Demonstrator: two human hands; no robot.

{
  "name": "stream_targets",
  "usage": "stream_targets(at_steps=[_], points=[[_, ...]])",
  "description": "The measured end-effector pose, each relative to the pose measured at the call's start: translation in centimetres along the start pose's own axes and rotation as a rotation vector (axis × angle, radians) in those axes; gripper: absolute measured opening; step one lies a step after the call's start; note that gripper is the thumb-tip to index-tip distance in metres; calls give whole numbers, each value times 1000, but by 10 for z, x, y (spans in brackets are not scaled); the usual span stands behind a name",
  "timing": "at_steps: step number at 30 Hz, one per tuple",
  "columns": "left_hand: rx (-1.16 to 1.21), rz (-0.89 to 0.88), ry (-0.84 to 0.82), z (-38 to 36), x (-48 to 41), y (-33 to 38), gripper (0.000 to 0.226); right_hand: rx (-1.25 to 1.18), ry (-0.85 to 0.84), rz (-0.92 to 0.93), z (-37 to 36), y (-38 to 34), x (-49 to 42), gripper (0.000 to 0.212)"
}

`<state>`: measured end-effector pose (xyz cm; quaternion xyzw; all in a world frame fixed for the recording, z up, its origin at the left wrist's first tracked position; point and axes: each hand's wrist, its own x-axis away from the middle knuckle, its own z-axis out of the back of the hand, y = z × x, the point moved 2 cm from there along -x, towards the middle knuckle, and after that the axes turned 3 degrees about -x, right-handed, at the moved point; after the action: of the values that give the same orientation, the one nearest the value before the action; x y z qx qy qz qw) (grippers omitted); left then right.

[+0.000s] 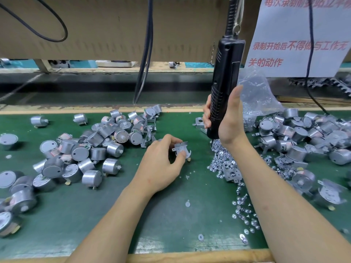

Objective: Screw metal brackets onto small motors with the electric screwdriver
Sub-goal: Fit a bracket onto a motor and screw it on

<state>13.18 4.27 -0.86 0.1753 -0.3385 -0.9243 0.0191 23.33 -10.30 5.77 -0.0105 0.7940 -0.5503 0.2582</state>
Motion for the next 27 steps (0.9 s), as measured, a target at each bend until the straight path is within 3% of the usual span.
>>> stream_targets(at_steps=[8,27], points=[[-48,-24,-27,0,1,1,38,20,13,5,1,0,1,82],[-78,-28,-27,-2,1,-1,34,-50,-54,-35,-12,4,5,82]])
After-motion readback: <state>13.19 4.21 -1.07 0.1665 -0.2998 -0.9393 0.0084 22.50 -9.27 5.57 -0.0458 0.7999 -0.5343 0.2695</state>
